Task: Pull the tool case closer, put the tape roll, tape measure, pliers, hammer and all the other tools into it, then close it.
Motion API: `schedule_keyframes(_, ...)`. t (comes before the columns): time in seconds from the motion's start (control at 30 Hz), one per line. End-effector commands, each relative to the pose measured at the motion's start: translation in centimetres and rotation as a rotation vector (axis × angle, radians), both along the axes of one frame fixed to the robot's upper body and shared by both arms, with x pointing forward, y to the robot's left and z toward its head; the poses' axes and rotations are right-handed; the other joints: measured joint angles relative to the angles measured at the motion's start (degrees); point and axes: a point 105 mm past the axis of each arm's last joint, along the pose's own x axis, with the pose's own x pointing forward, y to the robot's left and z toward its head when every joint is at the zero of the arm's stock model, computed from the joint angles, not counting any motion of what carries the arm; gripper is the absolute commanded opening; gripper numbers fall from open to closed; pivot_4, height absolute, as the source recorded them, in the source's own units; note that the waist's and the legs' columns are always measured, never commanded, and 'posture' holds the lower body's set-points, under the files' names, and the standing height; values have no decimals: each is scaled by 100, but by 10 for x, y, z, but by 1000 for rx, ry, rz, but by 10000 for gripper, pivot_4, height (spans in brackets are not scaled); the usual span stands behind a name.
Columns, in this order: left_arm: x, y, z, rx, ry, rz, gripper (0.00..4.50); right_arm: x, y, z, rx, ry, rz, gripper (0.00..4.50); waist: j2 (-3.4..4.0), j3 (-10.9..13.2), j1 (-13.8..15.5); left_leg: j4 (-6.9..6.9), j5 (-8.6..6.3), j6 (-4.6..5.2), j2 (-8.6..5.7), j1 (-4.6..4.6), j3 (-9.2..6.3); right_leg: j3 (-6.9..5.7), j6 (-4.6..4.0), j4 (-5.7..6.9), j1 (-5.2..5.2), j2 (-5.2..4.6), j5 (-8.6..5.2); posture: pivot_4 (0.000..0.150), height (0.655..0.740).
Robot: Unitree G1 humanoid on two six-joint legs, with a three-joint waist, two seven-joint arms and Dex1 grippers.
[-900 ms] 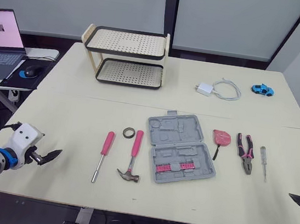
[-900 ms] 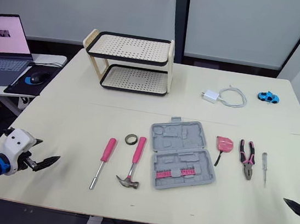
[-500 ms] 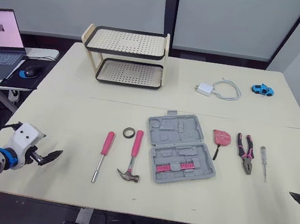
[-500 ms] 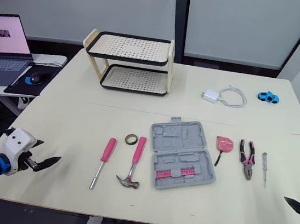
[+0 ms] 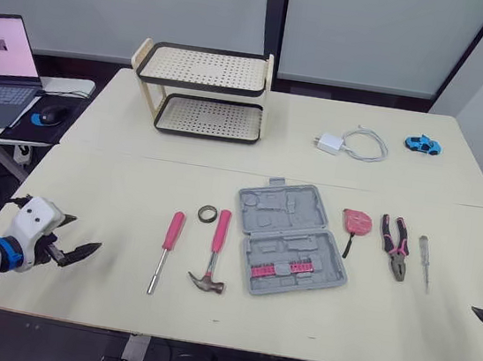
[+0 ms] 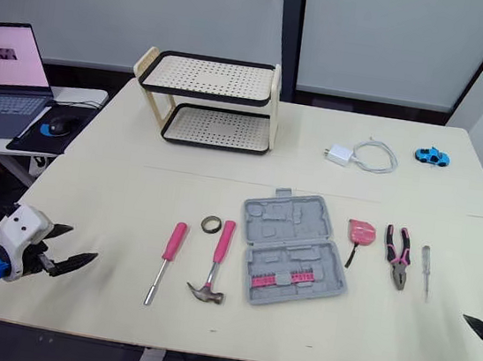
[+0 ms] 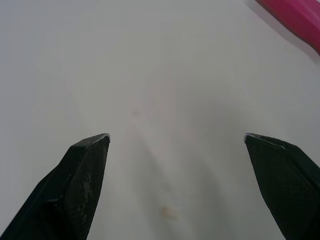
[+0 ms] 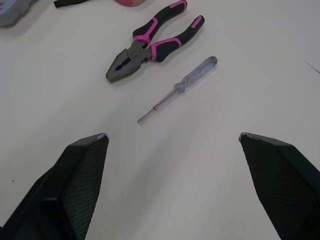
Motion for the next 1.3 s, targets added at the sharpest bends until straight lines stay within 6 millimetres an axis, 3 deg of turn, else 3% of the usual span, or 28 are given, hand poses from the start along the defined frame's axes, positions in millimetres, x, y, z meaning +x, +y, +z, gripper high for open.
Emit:
schedule_keyframes(0.03, 0, 10, 11, 48, -35, -3, 44757, 3, -3, 14, -36, -59, 2, 44764, 0, 0, -4, 0, 0, 0, 0, 0, 0, 0, 0, 0, 0, 0, 0, 1500, 7400)
schedule_keyframes(0.27, 1, -4, 12, 10, -63, -60, 44757, 6, 0, 22, -50, -85, 26, 44764, 1, -1, -5, 0, 0, 0, 0, 0, 1, 2, 0, 2, -2, 0, 0, 1500, 7400)
schedule_keyframes(0.47, -1, -39, 14, -58, -51, -175, 44757, 11, 25, 28, -61, -68, 127, 44764, 5, -1, -9, 0, 0, 0, 1, 0, 2, 5, 0, 2, -1, 0, 0, 1500, 7400)
schedule_keyframes(0.57, -2, -79, 13, -116, -34, -280, 44757, 20, 55, 32, -43, -79, 211, 44764, 9, -2, -11, 1, 0, 0, 3, 0, 2, 5, 0, 2, -1, 0, 0, 1500, 7400)
schedule_keyframes(0.77, 7, -137, 19, -191, -52, -365, 44757, 35, 107, 35, -11, -75, 351, 44764, 8, -1, 3, 3, 0, 0, 3, -4, 0, 0, 0, 2, 2, 1, 1, 1500, 7400)
schedule_keyframes(0.8, 10, -147, 20, -200, -60, -376, 44925, 38, 115, 33, -22, -63, 377, 43069, 7, -1, 5, 4, 0, 0, 3, -4, 1, 0, 0, 1, 2, 1, 1, 1500, 7400)
schedule_keyframes(0.87, 15, -163, 21, -210, -68, -400, 40957, 42, 125, 27, -57, -30, 416, 39165, 7, -1, 8, 6, 1, -1, 0, -5, 1, 0, 1, 1, 4, 0, 1, 1500, 7400)
schedule_keyframes(1.03, 22, -195, 19, -226, -46, -455, 25072, 47, 134, 22, -36, 8, 378, 20175, 5, 0, 18, 6, 6, -10, 0, -10, 0, -3, 1, -3, 0, 1, 1, 1500, 7400)
schedule_keyframes(1.2, 27, -209, 13, -217, -20, -477, 8148, 57, 149, 25, -24, -50, 316, 1649, 4, 1, 6, 7, 9, -15, 0, -13, 2, -1, 1, -4, -3, 2, 1, 1500, 7400)
schedule_keyframes(1.27, 33, -218, 10, -218, -13, -474, 1461, 65, 159, 20, -23, -43, 307, 0, 4, 1, -2, 8, 9, -15, 1, -12, 3, 1, 1, -1, -4, 2, 1, 1500, 7400)
schedule_keyframes(1.3, 36, -222, 9, -215, -8, -473, 223, 68, 163, 16, -30, -33, 314, 0, 4, 1, 5, 9, 8, -12, 0, -11, 3, 1, 1, 1, -4, 2, 2, 1500, 7400)
